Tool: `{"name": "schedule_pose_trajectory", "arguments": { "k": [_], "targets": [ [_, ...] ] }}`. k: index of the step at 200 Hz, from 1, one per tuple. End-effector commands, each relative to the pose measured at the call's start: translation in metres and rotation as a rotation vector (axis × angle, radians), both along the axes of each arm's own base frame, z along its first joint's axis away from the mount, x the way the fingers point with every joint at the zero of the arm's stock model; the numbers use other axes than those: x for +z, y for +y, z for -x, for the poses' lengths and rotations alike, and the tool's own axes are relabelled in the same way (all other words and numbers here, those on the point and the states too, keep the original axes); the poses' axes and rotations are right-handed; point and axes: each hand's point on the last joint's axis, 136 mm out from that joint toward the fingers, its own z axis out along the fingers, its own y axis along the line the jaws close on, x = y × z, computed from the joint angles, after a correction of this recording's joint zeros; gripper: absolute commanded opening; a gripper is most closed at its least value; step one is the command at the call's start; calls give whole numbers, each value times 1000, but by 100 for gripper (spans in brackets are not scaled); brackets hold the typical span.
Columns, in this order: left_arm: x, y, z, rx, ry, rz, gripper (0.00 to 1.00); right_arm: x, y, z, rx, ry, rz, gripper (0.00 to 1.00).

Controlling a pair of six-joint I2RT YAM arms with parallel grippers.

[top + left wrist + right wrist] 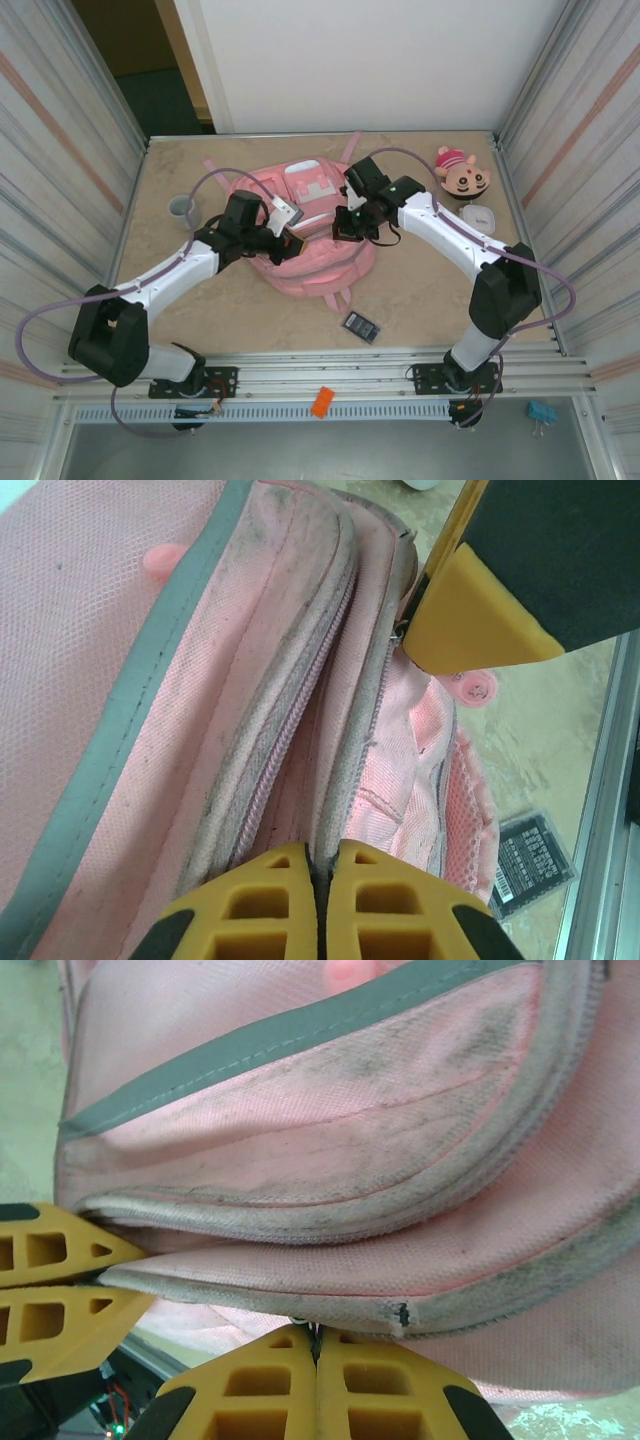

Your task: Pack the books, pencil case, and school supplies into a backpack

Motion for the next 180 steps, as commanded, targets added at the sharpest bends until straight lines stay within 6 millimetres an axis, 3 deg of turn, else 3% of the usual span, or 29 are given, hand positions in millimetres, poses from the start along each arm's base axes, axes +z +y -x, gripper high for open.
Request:
{"name": "schedule_pose_trajectory", "arguments": {
  "k": [1, 58, 103, 130, 180],
  "targets": [
    [19, 17, -5, 48, -38, -8, 0, -10, -26, -1, 15, -17, 94, 0],
    [17, 27, -8, 114, -51, -26, 0, -5, -12, 10, 145, -20, -36, 0],
    [17, 41, 5, 121, -121, -65, 0, 1, -5, 20, 256, -44, -109, 0],
    [23, 48, 8, 135, -159, -77, 5, 6, -7, 19, 299, -56, -146, 0],
    [28, 40, 9, 102, -177, -109, 28, 14, -7, 19, 364, -79, -213, 0]
  ]
}}
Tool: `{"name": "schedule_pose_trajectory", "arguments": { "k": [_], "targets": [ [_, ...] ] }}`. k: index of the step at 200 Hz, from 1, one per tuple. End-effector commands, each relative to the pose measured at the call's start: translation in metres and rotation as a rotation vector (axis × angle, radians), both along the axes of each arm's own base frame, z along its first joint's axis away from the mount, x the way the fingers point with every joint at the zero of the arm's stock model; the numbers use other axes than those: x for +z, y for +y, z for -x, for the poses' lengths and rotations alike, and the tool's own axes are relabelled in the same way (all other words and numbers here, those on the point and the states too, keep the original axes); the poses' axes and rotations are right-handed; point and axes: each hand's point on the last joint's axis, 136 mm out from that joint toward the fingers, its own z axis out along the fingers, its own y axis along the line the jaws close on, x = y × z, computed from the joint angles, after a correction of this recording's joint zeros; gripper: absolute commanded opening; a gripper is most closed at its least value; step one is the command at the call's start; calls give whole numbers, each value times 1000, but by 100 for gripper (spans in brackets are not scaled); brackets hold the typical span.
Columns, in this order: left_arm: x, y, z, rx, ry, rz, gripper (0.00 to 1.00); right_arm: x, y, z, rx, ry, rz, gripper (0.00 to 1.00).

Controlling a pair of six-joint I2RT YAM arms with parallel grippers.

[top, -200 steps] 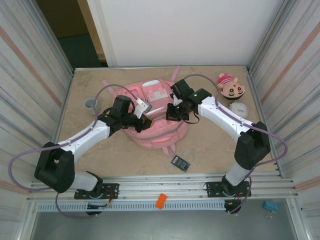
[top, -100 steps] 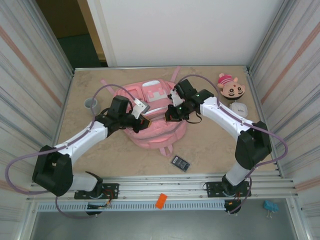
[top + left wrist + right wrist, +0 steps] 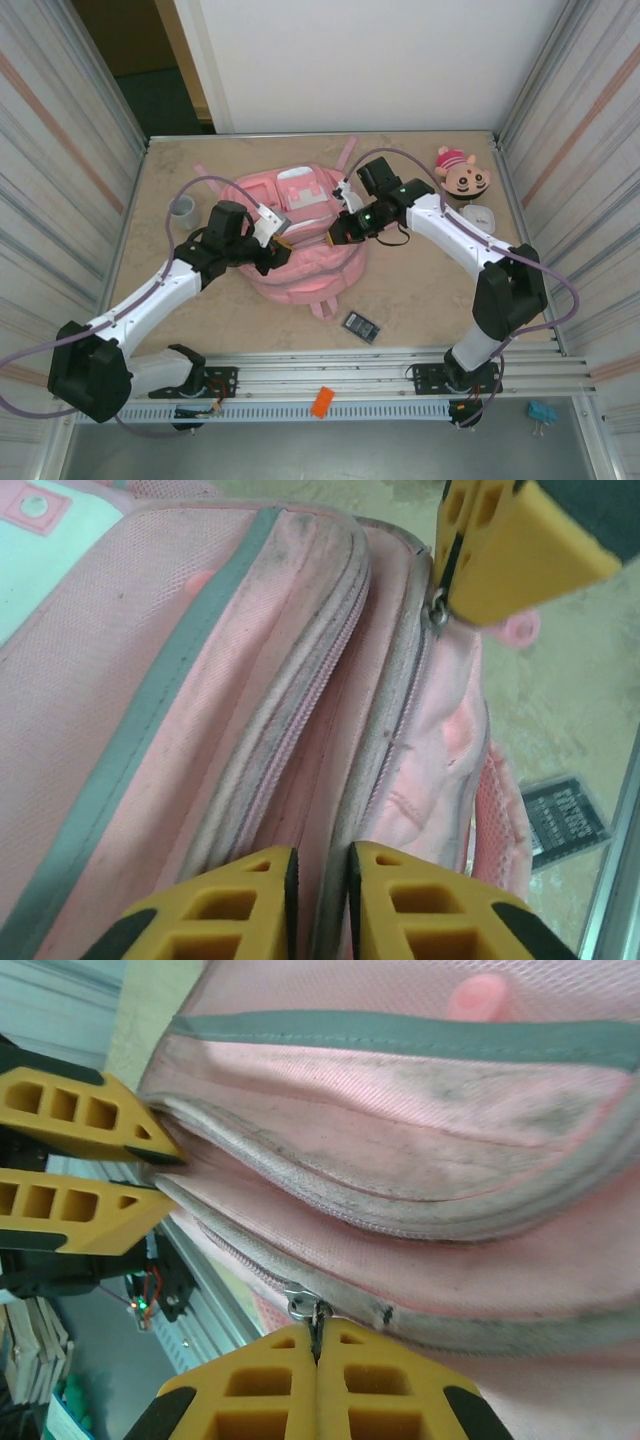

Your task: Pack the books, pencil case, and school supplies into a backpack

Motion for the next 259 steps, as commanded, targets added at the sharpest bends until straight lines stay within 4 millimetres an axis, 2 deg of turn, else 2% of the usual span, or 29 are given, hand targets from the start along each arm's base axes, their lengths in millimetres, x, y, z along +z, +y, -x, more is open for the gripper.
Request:
{"name": "schedule_pose_trajectory", "arguments": {
  "k": [1, 44, 101, 119, 135, 174, 190, 218, 259],
  "targets": [
    [19, 8, -11, 44, -83, -34, 28, 4, -16, 2, 20, -16, 0, 0],
    [24, 2, -12, 18, -135, -49, 44, 10, -16, -1, 35, -47, -25, 0],
    [35, -30, -9, -175, -284, -99, 53, 10, -21, -5, 6, -13, -49, 0],
    [30, -44, -7, -240, -301, -126, 56, 12, -22, -6, -7, -4, -57, 0],
    [22, -51, -14, -236, -299, -142, 58, 15, -23, -7, -19, 10, -71, 0],
    [13, -79, -23, -298, -306, -154, 57, 17, -22, -6, -16, 16, -81, 0],
    [10, -87, -24, -314, -299, -165, 54, 20, -21, -7, -12, 11, -92, 0],
    [2, -96, -26, -305, -282, -185, 31, 18, -22, -7, -16, 7, -84, 0],
    [4, -93, -16, -326, -252, -170, 3, -15, -43, -12, -64, 21, 71, 0]
  ]
}}
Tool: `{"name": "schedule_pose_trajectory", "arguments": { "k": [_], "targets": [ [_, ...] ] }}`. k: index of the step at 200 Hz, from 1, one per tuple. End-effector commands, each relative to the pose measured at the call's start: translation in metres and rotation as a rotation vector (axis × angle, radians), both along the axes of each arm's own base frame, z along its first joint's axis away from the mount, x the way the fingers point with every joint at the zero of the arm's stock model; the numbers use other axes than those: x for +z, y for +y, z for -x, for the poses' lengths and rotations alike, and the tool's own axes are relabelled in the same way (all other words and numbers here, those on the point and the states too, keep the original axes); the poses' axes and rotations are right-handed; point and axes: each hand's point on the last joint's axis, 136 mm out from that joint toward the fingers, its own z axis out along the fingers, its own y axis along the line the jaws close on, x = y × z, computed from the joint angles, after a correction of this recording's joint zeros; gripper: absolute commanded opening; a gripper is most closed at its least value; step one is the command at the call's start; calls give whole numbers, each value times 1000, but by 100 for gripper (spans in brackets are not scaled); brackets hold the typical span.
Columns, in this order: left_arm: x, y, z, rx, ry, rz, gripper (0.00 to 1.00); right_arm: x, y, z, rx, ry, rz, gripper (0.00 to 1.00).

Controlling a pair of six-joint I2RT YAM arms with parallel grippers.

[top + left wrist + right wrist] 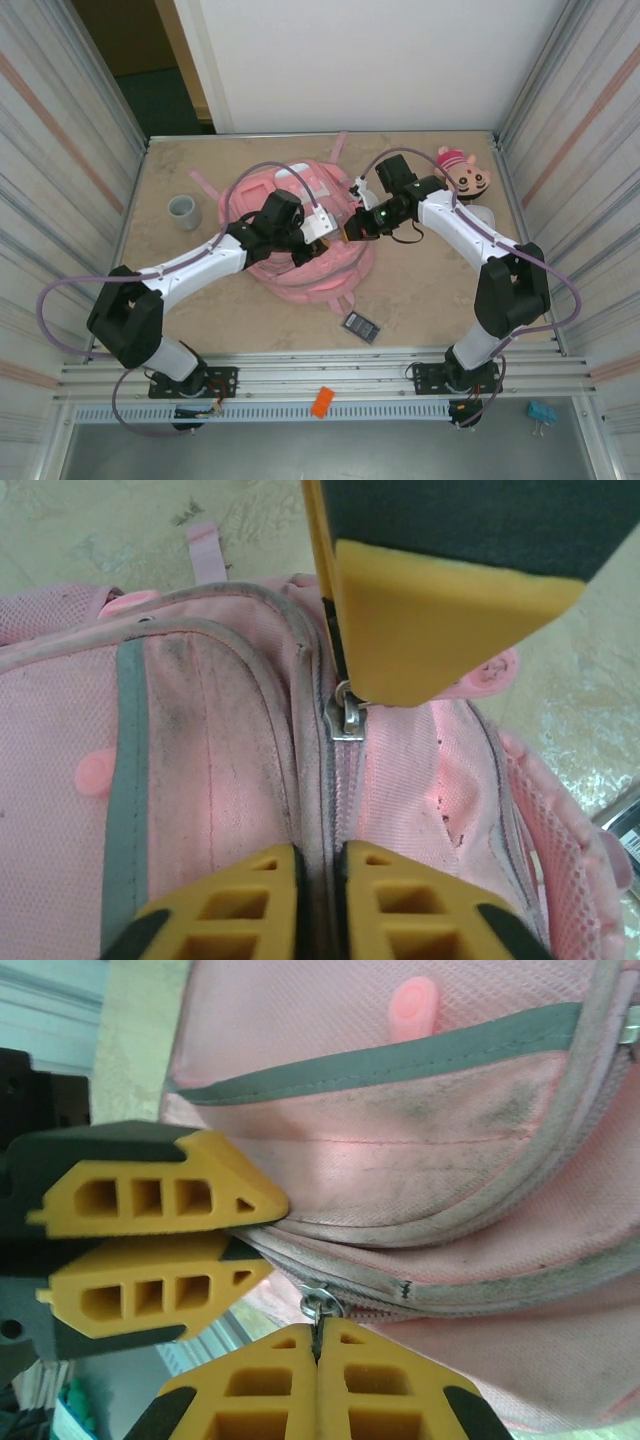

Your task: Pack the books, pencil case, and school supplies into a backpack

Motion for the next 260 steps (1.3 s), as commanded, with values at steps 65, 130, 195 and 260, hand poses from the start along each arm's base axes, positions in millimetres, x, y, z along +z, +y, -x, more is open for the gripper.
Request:
{"name": "schedule_pose_trajectory", "arguments": {
  "k": [65, 130, 195, 260],
  "targets": [
    [37, -14, 7, -35, 42, 146, 0, -19, -6, 11, 31, -6, 2, 10],
    [49, -16, 6, -37, 30, 179, 0, -27, -9, 8, 3, -28, 8, 29],
    [46, -5, 9, -22, 26, 163, 0, -24, -32, -4, -74, -64, 30, 0],
    [23, 18, 46, -142, 66, 39, 0, -13, -52, -24, -102, -57, -24, 0]
  ]
}}
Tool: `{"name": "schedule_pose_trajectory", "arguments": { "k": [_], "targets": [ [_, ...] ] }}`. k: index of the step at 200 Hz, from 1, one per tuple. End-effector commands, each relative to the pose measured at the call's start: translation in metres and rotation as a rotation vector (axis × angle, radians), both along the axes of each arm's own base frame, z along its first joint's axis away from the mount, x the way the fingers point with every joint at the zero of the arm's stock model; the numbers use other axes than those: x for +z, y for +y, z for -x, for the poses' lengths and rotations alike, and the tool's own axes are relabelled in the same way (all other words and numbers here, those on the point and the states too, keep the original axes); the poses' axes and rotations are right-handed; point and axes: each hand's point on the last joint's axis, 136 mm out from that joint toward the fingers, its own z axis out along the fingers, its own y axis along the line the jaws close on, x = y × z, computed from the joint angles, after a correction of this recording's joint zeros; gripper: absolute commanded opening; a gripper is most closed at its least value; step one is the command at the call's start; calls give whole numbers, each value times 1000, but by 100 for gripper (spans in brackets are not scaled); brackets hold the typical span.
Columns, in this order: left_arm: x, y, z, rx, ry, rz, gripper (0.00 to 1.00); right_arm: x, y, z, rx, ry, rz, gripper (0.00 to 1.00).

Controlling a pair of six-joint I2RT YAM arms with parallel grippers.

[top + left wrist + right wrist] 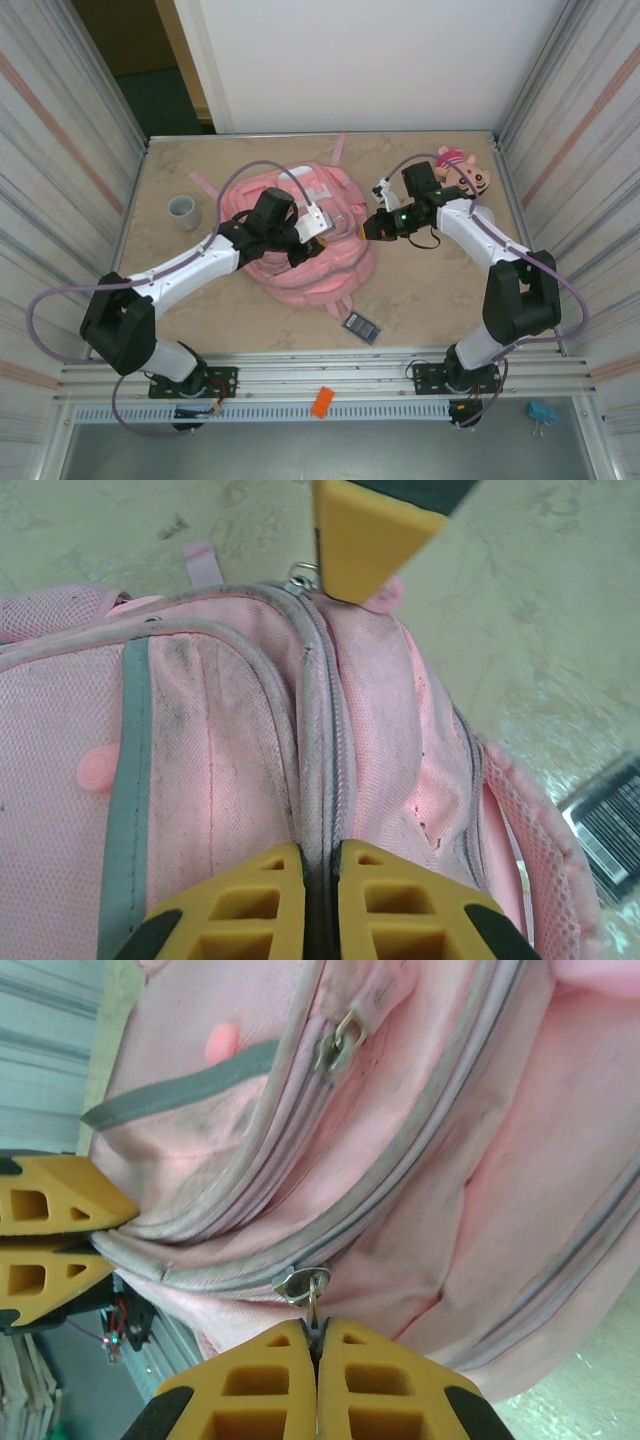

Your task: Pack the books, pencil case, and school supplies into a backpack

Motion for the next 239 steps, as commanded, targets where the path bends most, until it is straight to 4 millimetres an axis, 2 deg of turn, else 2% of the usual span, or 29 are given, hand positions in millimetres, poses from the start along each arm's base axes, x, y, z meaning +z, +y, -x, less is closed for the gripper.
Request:
{"name": "schedule_pose_trajectory", "arguments": {
  "k": [1, 20, 38, 68, 97, 127, 148, 164, 182, 195, 214, 239],
  "targets": [
    [9, 10, 34, -117, 25, -3, 0, 3, -8, -9, -4, -24, 23, 0],
    [10, 15, 40, -126, 29, -15, 0, 7, 0, -5, 19, -20, 16, 0],
    [19, 14, 40, -111, 21, -5, 23, 14, 10, 2, 39, -32, 3, 0],
    [35, 3, 27, 11, -23, -31, 46, 23, 22, 15, 63, -38, -1, 0],
    [41, -17, 20, 71, -90, -57, 55, 30, 30, 23, 71, -50, 0, 0],
    [29, -36, 15, 105, -105, -74, 57, 37, 37, 27, 71, -66, -8, 0],
    [12, -39, 7, 144, -101, -121, 54, 41, 39, 28, 66, -78, -12, 0],
    [-1, -34, 2, 178, -107, -173, 47, 42, 39, 30, 61, -83, -15, 0],
    [-12, -23, -2, 211, -118, -234, 32, 40, 35, 31, 51, -88, -2, 0],
    [-16, -19, 3, 178, -127, -258, 23, 38, 31, 30, 38, -87, 2, 0],
    [-17, -17, 13, 104, -149, -265, 1, 34, 24, 23, -3, -83, 7, 0],
    [-7, -19, 28, 5, -162, -221, 0, 20, 14, 9, -95, -47, 19, 0]
  ]
}}
